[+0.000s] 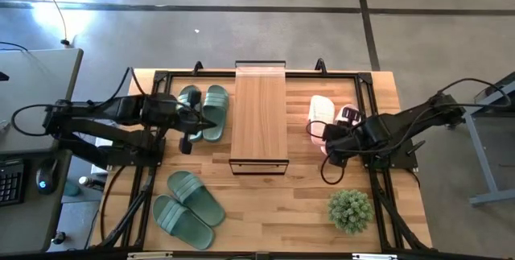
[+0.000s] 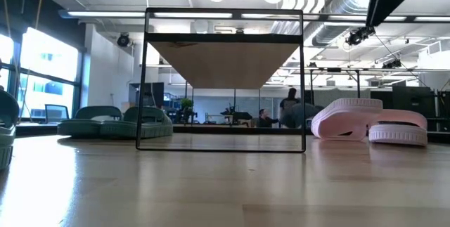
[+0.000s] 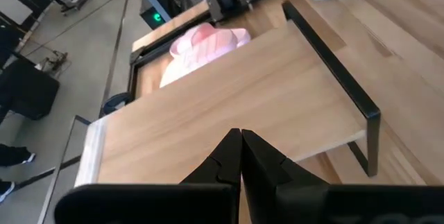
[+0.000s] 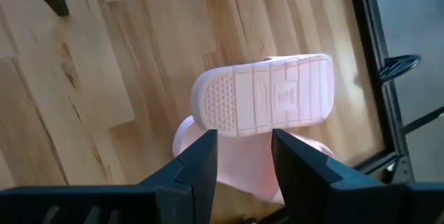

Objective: Pick and place slides into the shelf
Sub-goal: Put the left pink slide on the shelf

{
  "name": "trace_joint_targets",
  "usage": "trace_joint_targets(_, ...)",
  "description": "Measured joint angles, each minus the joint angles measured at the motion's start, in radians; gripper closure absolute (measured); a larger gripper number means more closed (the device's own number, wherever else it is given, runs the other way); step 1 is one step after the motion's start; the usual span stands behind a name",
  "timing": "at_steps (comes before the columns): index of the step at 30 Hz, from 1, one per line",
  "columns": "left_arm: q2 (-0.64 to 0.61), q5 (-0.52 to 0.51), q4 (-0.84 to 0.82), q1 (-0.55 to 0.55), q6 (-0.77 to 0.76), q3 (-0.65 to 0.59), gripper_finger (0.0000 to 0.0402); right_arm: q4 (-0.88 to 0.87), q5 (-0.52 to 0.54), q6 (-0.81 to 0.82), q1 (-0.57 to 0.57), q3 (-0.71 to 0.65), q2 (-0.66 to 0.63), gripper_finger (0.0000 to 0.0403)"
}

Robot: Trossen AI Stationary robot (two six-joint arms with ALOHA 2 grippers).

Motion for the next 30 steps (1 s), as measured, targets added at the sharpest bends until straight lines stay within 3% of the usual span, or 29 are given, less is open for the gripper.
trace_joint_targets(4,0.008,-0.005,-0.027,-0.012,0.000,0.000,0.0401,0.138,-0.054,0.028,0.000,-0.094,0.002,0.0274)
trace_joint_targets(10,0.011,0.000,-0.070,-0.009,-0.004,0.000,0.0401,0.373,-0.129,-0.084,0.000,-0.220,0.003,0.0255)
trace_joint_targets(16,0.011,0.003,-0.082,-0.009,-0.003,0.000,0.0401,0.382,-0.027,-0.101,-0.002,-0.304,0.003,0.0214)
trace_joint_targets(21,0.011,0.001,-0.086,-0.009,-0.003,0.000,0.0401,0.376,-0.017,-0.124,-0.011,-0.348,0.003,0.0185)
trace_joint_targets(30,0.014,-0.001,-0.127,-0.009,-0.003,0.000,0.0401,0.403,0.031,-0.140,-0.014,-0.352,0.003,0.0176)
